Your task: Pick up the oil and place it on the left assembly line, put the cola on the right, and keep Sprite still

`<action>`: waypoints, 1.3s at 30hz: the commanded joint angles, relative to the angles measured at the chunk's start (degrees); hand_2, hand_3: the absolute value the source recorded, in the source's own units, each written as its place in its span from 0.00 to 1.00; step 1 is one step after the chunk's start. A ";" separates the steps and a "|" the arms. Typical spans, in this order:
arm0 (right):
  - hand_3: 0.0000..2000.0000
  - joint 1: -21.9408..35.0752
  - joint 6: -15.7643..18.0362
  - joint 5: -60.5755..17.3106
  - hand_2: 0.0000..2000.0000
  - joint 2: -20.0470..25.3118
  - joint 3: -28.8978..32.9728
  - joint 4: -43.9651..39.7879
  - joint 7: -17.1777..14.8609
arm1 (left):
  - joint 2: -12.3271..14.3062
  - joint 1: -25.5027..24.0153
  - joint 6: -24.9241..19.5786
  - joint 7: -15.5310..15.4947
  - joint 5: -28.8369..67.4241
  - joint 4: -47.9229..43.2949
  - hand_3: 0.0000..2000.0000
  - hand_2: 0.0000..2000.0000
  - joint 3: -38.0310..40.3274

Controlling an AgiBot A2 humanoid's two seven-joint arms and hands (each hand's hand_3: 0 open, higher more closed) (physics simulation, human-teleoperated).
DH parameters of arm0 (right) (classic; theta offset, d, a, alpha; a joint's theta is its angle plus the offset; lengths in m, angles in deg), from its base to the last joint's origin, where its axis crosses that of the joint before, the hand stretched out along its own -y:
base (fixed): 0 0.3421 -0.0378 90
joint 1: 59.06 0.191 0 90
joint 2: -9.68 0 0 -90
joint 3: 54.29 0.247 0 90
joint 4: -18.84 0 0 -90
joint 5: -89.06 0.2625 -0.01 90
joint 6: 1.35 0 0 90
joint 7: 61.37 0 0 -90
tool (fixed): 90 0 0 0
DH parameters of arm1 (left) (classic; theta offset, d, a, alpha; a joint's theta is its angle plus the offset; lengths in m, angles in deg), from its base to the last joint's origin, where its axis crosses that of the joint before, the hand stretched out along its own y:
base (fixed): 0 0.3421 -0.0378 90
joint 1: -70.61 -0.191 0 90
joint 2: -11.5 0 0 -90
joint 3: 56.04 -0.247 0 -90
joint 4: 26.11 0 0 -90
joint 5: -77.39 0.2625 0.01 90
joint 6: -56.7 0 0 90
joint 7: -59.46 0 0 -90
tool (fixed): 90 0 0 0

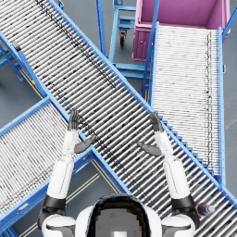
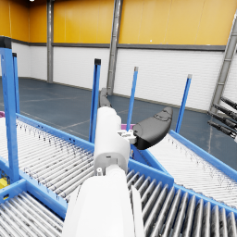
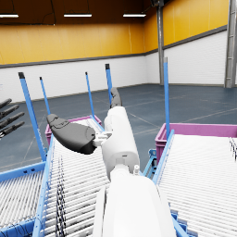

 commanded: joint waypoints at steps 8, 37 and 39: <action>0.00 0.00 0.00 0.00 0.00 0.00 0.00 0.00 0.00 | 0.00 0.00 0.00 0.00 0.00 0.00 0.00 0.00 0.00; 0.00 0.00 0.00 0.00 0.00 0.00 0.00 0.00 0.00 | 0.00 0.00 0.00 0.00 0.00 0.00 0.00 0.00 0.00; 0.00 0.00 0.00 0.00 0.00 0.00 0.00 0.00 0.00 | 0.00 0.00 0.00 0.00 0.00 0.00 0.00 0.00 0.00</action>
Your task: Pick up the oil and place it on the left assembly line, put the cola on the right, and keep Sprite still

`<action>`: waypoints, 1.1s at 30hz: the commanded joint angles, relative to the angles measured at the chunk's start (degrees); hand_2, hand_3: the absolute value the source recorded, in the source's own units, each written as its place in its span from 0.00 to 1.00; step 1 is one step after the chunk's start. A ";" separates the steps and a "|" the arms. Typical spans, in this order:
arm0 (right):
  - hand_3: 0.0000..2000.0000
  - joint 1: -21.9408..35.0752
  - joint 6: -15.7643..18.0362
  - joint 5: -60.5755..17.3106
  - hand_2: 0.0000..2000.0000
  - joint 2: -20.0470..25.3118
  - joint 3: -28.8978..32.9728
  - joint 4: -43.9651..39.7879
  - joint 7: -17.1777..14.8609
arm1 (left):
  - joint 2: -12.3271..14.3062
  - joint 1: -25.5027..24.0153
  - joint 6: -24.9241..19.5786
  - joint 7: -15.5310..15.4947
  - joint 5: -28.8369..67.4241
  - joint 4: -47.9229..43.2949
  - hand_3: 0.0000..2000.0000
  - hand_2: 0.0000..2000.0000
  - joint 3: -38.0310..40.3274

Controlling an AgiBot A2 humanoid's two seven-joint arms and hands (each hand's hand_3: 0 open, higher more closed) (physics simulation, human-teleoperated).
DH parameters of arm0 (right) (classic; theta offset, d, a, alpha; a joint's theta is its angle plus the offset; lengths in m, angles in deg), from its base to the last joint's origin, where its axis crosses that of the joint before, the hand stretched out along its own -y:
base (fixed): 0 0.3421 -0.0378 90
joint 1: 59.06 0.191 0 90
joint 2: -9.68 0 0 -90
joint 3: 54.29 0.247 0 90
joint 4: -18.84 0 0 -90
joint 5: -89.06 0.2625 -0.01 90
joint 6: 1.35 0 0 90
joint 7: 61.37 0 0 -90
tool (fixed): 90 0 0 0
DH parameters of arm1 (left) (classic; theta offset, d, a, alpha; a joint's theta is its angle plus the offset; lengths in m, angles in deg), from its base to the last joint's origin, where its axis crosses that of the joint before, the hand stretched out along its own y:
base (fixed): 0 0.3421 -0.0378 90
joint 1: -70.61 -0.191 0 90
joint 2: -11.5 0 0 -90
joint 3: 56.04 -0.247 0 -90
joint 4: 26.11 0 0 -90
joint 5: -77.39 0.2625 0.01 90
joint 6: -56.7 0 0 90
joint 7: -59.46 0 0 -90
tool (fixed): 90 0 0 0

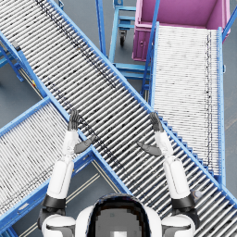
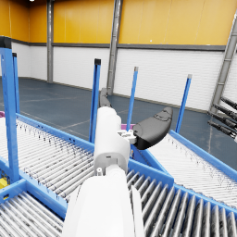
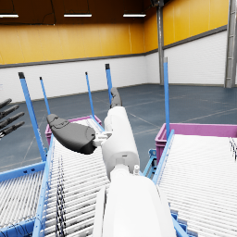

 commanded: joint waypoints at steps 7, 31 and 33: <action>0.00 0.00 0.00 0.00 0.00 0.00 0.00 0.00 0.00 | 0.00 0.00 0.00 0.00 0.00 0.00 0.00 0.00 0.00; 0.00 0.00 0.00 0.00 0.00 0.00 0.00 0.00 0.00 | 0.00 0.00 0.00 0.00 0.00 0.00 0.00 0.00 0.00; 0.00 0.00 0.00 0.00 0.00 0.00 0.00 0.00 0.00 | 0.00 0.00 0.00 0.00 0.00 0.00 0.00 0.00 0.00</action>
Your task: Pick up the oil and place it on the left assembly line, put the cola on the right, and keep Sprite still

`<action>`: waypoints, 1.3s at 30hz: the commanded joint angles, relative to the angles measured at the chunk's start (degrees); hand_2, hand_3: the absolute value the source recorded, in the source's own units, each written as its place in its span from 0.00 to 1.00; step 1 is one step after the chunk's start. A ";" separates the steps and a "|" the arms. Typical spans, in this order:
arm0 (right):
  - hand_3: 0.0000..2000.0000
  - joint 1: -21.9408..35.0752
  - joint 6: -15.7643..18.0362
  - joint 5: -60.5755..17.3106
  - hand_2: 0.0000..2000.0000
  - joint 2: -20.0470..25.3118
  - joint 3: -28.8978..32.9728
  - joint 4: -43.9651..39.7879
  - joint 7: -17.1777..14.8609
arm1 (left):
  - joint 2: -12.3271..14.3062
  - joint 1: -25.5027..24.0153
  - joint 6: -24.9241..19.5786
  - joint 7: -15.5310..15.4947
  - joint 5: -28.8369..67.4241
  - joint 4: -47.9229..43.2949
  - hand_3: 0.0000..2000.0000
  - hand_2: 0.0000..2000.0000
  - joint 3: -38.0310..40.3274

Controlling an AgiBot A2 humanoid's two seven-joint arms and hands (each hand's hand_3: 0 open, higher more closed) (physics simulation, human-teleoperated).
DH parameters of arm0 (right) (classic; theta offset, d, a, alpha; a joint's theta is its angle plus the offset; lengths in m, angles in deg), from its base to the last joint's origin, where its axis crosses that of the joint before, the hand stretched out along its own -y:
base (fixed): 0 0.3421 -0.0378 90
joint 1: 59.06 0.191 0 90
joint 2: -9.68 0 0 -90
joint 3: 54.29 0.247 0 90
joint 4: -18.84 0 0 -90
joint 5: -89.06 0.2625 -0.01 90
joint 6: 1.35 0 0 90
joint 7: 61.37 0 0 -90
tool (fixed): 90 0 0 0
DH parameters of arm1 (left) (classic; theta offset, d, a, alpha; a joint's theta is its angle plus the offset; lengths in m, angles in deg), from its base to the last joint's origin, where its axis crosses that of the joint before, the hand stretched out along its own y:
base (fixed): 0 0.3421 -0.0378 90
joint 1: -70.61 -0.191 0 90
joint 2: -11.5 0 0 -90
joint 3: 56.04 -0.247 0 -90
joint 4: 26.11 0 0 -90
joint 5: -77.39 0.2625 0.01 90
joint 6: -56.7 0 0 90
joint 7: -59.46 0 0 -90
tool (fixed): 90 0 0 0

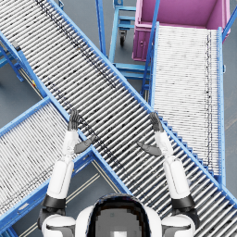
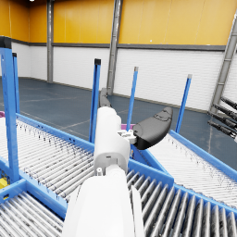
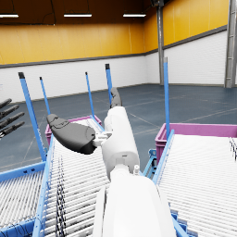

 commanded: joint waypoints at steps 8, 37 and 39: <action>0.00 0.12 0.00 0.00 0.00 0.07 -1.72 -0.95 0.00 | 0.28 0.18 -1.63 -1.63 0.00 0.85 0.00 0.00 -1.51; 0.00 10.08 -5.71 -21.90 0.00 6.81 13.74 7.69 5.78 | 5.33 9.80 -5.78 -5.76 21.90 -6.78 0.00 0.00 17.00; 0.00 10.51 -5.71 -23.06 0.00 6.84 15.15 8.33 5.78 | 5.21 10.63 -5.78 -5.76 23.06 -7.07 0.00 0.00 18.25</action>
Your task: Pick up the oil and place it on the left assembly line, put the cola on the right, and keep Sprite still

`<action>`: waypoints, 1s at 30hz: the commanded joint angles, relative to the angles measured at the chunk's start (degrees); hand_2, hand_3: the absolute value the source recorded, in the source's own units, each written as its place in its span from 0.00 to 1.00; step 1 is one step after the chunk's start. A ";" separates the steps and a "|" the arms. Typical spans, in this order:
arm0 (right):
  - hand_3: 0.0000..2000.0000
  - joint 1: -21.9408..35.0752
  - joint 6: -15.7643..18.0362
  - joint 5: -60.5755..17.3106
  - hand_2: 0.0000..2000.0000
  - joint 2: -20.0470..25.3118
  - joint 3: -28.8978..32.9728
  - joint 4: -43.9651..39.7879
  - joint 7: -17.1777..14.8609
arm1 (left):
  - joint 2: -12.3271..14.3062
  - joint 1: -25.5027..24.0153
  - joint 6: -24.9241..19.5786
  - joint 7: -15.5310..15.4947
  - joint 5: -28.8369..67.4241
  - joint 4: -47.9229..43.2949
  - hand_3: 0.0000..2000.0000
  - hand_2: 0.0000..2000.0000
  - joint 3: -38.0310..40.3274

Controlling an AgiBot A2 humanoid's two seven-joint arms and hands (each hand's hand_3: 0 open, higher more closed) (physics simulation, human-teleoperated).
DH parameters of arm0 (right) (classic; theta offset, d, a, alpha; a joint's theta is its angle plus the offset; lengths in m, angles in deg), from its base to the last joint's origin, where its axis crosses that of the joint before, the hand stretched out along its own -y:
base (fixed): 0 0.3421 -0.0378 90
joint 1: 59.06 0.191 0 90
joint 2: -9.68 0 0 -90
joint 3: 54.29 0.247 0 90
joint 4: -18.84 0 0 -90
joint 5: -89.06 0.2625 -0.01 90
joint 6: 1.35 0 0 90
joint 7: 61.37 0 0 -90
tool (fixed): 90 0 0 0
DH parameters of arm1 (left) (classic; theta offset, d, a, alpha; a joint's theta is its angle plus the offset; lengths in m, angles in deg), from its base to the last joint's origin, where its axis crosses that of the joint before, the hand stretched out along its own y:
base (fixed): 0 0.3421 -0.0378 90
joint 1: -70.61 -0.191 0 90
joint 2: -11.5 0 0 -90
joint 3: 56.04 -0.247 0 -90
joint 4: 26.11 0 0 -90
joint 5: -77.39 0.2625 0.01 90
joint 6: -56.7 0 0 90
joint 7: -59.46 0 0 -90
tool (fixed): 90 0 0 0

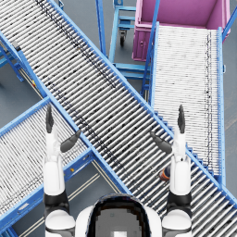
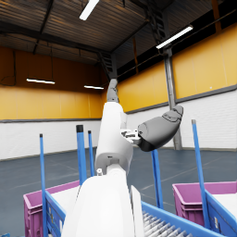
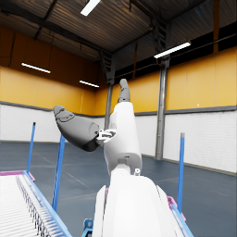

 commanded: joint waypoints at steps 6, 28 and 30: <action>0.00 1.45 0.00 -1.05 0.00 0.12 3.52 1.15 0.00 | -0.06 1.18 0.00 0.00 1.05 -0.45 0.00 0.00 3.28; 0.00 -0.91 0.00 -1.20 0.00 1.16 4.61 0.05 0.00 | 0.88 -0.17 0.00 0.00 1.20 -0.41 0.00 0.00 4.83; 0.00 -0.87 0.00 -1.20 0.00 1.19 4.93 0.48 0.00 | 0.93 -0.24 0.00 0.00 1.20 -0.54 0.00 0.00 4.86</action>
